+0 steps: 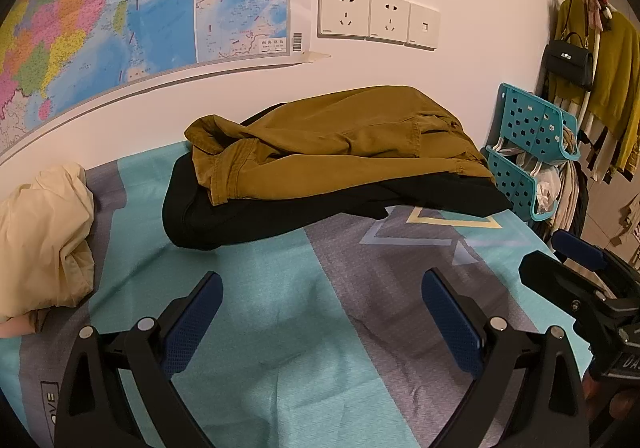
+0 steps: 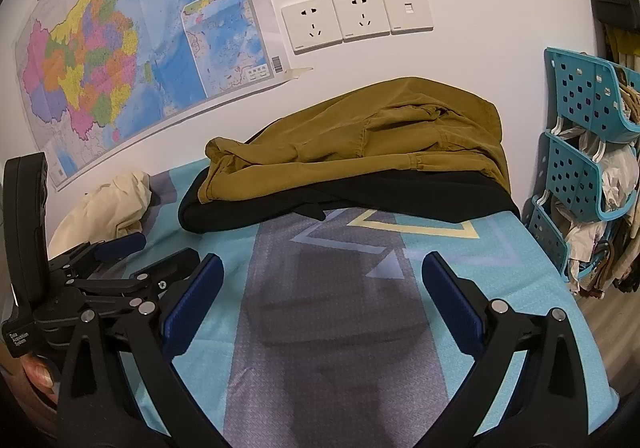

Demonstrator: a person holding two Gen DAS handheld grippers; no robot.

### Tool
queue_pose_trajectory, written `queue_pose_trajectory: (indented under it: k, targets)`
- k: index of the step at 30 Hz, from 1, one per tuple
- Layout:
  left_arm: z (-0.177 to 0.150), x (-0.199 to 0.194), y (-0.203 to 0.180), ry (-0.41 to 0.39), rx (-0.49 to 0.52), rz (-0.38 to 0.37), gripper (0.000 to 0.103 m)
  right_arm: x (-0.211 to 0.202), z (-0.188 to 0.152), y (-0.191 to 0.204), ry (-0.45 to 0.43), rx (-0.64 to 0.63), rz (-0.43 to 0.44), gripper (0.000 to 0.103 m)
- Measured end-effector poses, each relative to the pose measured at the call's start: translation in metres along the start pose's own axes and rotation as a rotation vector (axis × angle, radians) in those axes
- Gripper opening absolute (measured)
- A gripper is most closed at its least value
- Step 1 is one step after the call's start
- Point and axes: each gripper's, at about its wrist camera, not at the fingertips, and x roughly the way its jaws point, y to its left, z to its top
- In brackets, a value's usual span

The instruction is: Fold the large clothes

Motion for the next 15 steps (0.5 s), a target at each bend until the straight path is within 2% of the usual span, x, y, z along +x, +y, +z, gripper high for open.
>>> queue_pose_trajectory:
  k: [14, 15]
  targets:
    - [0.0066, -0.0055, -0.0020, 0.003, -0.006, -0.004, 0.096, 0.0014, 0.0010, 0.0006, -0.001, -0.002, 0.008, 0.098]
    - [-0.0002, -0.0005, -0.0003, 0.000, -0.003, -0.001, 0.096, 0.0018, 0.0013, 0.0009, 0.001, -0.003, 0.009, 0.098]
